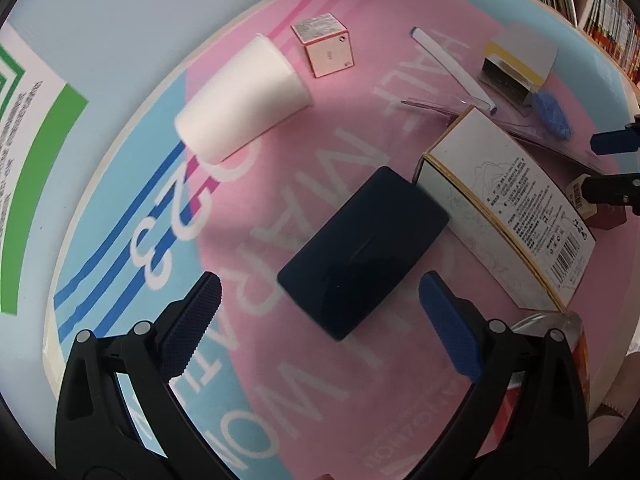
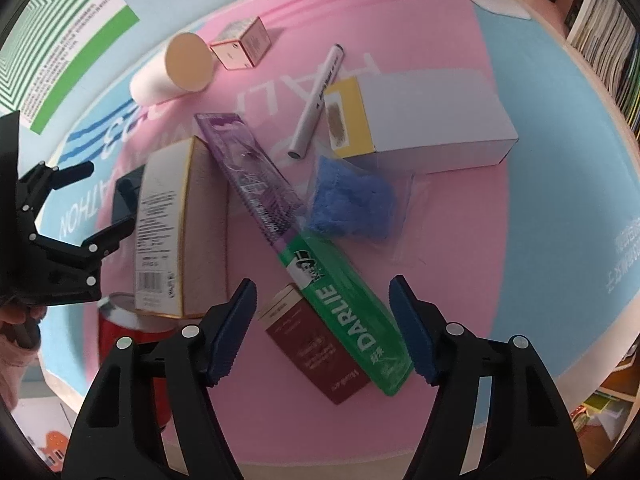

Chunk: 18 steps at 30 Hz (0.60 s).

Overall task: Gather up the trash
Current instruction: 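Grasp the navy box with the left tool while the right tool grasps the DARLIE toothbrush package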

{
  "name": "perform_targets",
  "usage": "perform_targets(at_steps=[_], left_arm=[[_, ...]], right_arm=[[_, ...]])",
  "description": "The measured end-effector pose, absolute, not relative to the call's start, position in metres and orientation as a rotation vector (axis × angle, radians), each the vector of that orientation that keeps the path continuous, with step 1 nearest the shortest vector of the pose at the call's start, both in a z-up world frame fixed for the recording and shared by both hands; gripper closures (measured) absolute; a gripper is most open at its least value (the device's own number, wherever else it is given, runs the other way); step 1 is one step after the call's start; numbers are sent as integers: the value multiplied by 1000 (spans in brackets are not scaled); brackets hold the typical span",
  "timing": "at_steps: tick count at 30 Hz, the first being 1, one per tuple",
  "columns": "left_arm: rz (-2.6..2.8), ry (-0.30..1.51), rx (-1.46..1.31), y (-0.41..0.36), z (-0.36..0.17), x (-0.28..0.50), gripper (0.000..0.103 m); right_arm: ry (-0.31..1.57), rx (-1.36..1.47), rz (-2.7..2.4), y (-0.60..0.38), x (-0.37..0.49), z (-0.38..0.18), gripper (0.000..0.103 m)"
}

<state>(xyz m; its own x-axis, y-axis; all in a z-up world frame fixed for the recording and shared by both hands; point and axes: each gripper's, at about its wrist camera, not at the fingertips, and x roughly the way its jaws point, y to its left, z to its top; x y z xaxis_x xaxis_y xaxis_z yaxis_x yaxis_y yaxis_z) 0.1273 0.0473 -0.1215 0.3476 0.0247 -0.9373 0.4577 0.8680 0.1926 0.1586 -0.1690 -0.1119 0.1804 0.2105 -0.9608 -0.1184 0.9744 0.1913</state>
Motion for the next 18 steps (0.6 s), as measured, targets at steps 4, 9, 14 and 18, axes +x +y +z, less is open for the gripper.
perform_targets(at_steps=[4,9,14,18], left_arm=[[-337,1223,461,46,-129,133,15],[-379,1246,473,45,-137,141,19],[-455,1261,430,43,-135,150,31],[-499,1291,364,40,-134,164,46]], right_arm=[[1388,93,230,-171,162,-118,40],[1405,109,229,-172,168,-123,49],[1412,126,235,-176,174,-125,55],[1411,110,253,-176,174,-123,62]])
